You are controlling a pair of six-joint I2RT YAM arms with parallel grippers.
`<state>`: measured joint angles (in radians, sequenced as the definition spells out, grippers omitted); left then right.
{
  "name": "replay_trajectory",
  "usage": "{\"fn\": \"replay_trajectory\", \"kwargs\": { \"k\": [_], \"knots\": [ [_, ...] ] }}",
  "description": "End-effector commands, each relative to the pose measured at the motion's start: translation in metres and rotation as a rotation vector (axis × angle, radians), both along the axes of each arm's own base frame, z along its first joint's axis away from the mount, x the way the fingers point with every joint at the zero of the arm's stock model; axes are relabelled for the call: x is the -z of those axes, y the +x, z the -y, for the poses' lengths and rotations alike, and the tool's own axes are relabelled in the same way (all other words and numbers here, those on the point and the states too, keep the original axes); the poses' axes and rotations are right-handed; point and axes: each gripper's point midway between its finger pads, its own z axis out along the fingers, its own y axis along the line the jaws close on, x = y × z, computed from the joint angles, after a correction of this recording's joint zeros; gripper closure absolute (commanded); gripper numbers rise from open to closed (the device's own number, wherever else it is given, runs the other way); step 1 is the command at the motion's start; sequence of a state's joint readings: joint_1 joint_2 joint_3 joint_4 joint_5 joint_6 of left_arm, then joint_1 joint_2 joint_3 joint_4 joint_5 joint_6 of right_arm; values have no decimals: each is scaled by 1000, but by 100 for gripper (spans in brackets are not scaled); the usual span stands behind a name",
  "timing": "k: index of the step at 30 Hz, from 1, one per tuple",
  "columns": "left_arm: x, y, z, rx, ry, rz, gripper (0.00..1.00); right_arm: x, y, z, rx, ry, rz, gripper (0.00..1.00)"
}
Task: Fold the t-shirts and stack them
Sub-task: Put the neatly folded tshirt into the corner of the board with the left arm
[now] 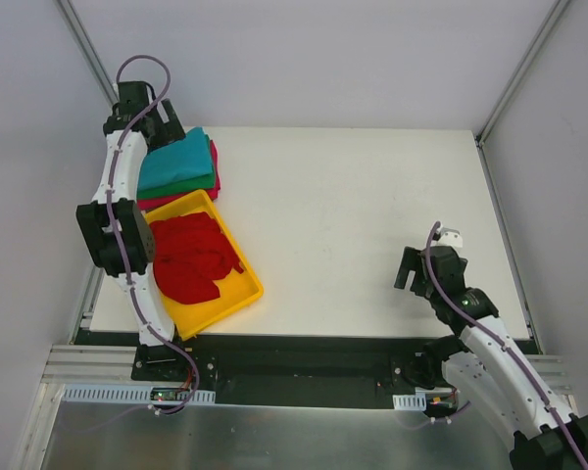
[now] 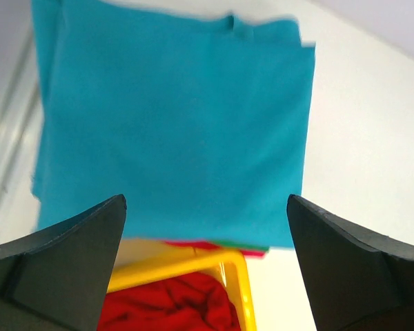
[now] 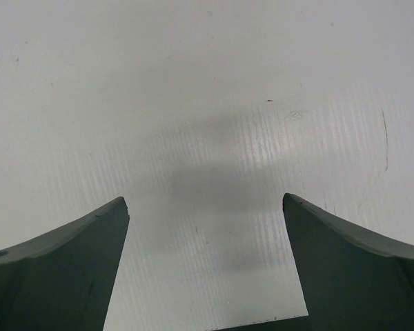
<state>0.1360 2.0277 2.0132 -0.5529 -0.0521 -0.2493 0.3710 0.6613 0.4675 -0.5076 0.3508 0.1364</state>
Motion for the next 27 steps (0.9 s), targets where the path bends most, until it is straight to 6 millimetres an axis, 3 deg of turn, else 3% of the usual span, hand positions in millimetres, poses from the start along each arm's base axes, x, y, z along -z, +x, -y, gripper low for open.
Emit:
{"fn": "replay_trajectory", "kwargs": {
  "k": [1, 2, 6, 10, 16, 20, 27],
  "knots": [
    [-44, -43, 47, 10, -136, 70, 1, -17, 3, 0, 5, 19, 67, 4],
    [-47, -54, 51, -21, -104, 78, 1, -17, 2, 2, 24, 29, 75, 4],
    [-43, -119, 104, -48, -45, 119, 1, -23, 3, 1, 54, 72, 124, 4],
    [-18, -191, 183, 131, -103, 167, 1, -30, 4, -1, 52, 102, 168, 4],
    [64, -280, 231, 295, -148, 54, 1, -32, 4, -2, 27, 93, 182, 4],
    [92, -306, 240, 334, -152, 0, 1, -33, 5, -5, 20, 114, 206, 4],
    [90, -313, 235, 344, -158, 24, 1, -41, 6, -8, 5, 161, 293, 4]
  ]
}}
